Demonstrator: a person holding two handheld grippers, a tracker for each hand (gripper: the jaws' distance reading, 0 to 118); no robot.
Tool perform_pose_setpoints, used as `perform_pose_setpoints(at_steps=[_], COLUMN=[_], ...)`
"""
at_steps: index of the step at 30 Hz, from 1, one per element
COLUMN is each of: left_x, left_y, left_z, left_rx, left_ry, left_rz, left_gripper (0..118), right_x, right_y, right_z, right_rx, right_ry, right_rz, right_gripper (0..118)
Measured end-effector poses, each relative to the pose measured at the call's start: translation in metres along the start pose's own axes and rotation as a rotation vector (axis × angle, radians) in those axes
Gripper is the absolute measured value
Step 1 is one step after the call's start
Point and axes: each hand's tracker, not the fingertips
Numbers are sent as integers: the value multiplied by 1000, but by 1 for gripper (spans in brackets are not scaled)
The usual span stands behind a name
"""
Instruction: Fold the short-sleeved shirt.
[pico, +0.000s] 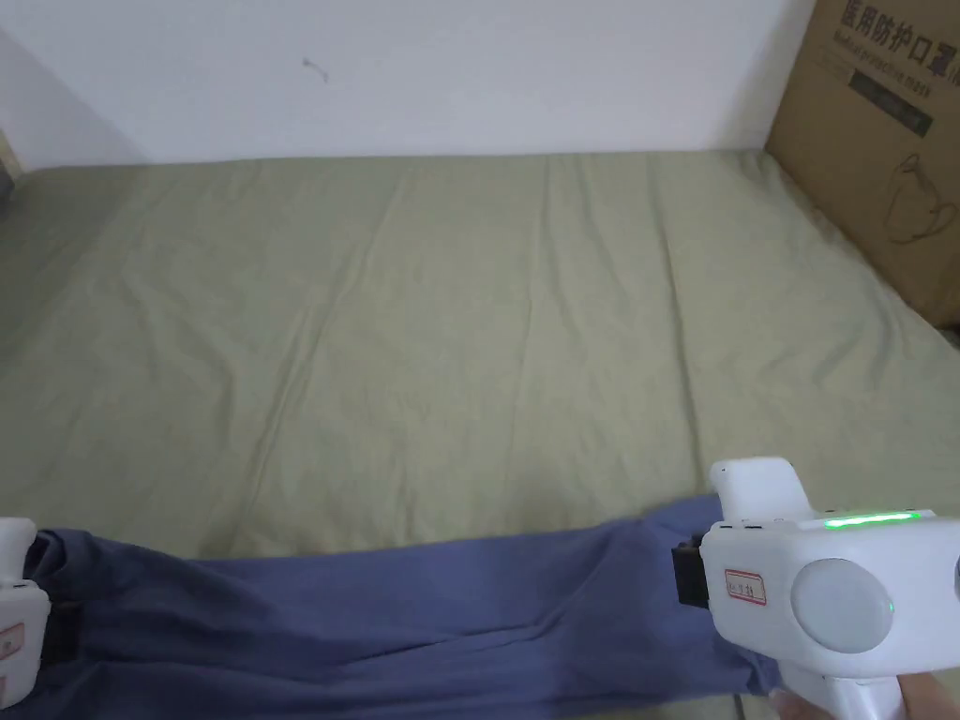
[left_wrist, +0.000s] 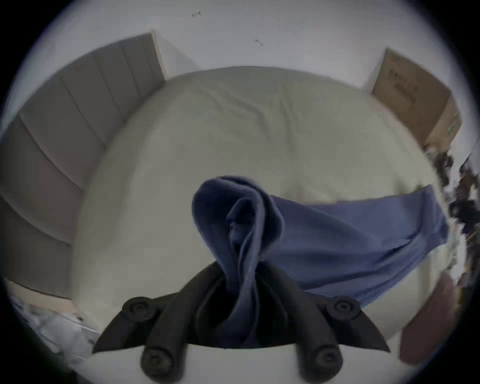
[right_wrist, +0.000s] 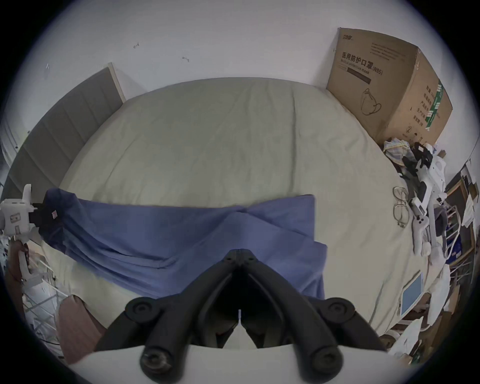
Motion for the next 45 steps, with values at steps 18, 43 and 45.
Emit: perform_pose_setpoints(at_steps=[18,43,45], left_x=[235,239,261], left_y=[47,27,22], left_z=[-35,-16,-27], left_rx=[-218,-161,-189], left_ry=[-605,-585,-572], left_rz=[95,-46,-56], left_gripper=[14,0,0], right_x=[29,36,36], right_y=[-15,-12,-13], right_z=[9,3,2], right_rx=[7,21,13], right_ry=[17,6,10], right_rz=[-62,-114,-108], right_gripper=[0,0,0])
